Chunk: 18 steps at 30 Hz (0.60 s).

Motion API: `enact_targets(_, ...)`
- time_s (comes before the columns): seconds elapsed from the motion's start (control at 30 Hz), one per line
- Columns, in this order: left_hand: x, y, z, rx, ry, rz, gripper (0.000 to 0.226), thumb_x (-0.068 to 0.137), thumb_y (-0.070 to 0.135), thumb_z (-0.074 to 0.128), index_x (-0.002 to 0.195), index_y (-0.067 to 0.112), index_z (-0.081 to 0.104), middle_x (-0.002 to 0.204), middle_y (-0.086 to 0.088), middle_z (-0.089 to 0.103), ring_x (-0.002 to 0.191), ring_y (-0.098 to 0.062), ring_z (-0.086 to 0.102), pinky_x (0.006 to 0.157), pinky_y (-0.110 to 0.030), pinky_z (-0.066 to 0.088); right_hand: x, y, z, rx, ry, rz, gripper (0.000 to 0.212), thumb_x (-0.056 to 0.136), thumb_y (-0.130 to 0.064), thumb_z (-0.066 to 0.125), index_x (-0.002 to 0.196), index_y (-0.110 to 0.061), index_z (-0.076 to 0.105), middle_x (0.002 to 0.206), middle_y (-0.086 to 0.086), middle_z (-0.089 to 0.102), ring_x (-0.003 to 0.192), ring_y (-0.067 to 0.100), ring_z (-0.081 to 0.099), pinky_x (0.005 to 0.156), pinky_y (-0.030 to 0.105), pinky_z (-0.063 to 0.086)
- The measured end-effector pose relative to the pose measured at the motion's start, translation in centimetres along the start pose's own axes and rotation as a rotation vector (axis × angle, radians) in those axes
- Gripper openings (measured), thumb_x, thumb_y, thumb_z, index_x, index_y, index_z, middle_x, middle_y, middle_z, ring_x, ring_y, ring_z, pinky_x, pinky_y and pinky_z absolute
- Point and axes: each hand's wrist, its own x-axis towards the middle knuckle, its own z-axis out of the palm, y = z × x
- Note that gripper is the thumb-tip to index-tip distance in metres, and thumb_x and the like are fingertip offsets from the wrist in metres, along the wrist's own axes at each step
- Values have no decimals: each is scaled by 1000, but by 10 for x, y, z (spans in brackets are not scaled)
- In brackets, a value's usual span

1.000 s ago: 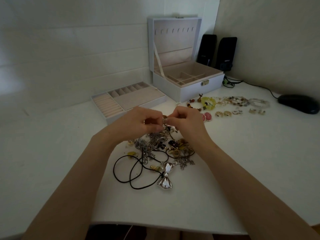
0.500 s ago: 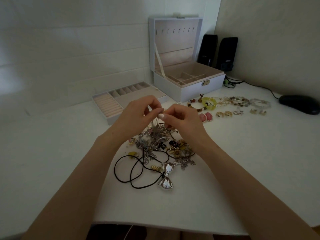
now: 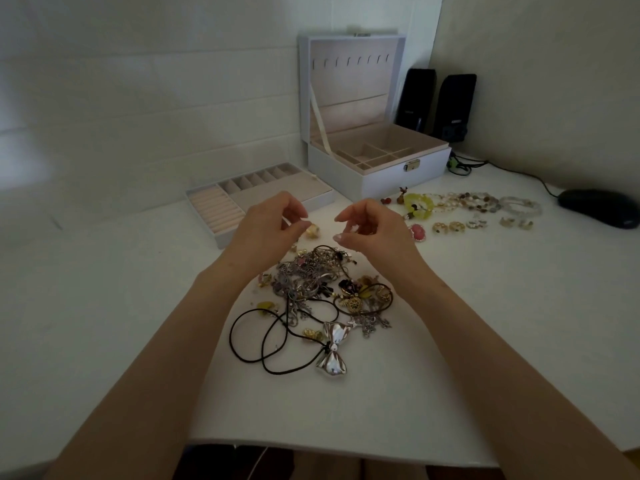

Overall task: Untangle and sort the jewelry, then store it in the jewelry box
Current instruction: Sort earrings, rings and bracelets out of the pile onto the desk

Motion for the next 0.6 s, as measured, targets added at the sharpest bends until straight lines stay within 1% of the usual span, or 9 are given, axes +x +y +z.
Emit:
enact_targets(0.1,-1,0,1,24,-29,5,10,90,22,61,98,16,60,89,7,61,83,-12,58,76,-27,47,1,2,-1,-55,23,14,13,78,-8,74,85,-16,67,72,-6,52,60,5,44,62,18,39)
enact_targets(0.2,0,-4,1,61,-39,-36,7,91,23,60,95,18,59,90,7,60,86,-14,58,80,-32,48,2,4,-6,-84,66,37,5,80,-13,73,80,-16,69,69,-6,52,60,4,43,61,15,37)
enact_targets(0.3,2,-10,2,87,-13,-75,6,90,23,61,94,20,58,89,7,59,87,-14,58,80,-33,48,2,5,-5,-103,48,34,6,81,-17,73,77,-17,69,72,-6,58,59,0,45,61,12,37)
enact_targets(0.37,6,-13,6,78,-19,-77,10,89,21,63,98,20,58,94,5,62,87,-13,58,80,-31,48,1,5,-2,-130,37,16,13,81,-21,74,73,-13,67,68,-6,59,53,-4,45,56,7,37)
enact_targets(0.43,12,-14,11,79,-94,-35,22,87,20,65,108,20,60,105,2,63,91,-13,58,83,-31,48,0,4,-1,-155,35,8,20,82,-25,73,72,-9,65,64,-5,57,48,-5,44,51,5,36)
enact_targets(0.5,20,-14,19,134,-207,36,32,87,23,66,118,24,59,114,2,59,96,-13,56,85,-30,47,1,4,-1,-168,39,10,21,83,-26,72,73,-9,65,63,-4,56,49,-2,44,49,5,35)
enact_targets(0.53,24,-13,23,183,-260,68,32,88,25,64,120,26,59,116,2,57,98,-13,55,86,-30,46,1,4,-1,-173,44,8,20,83,-25,71,71,-11,64,63,-5,56,50,-1,43,50,5,35)
enact_targets(0.6,30,-10,31,274,-311,109,24,90,24,62,114,24,63,113,-1,56,100,-16,55,83,-29,43,2,5,0,-191,53,1,18,84,-23,71,69,-15,63,62,-7,55,54,0,43,51,6,35)
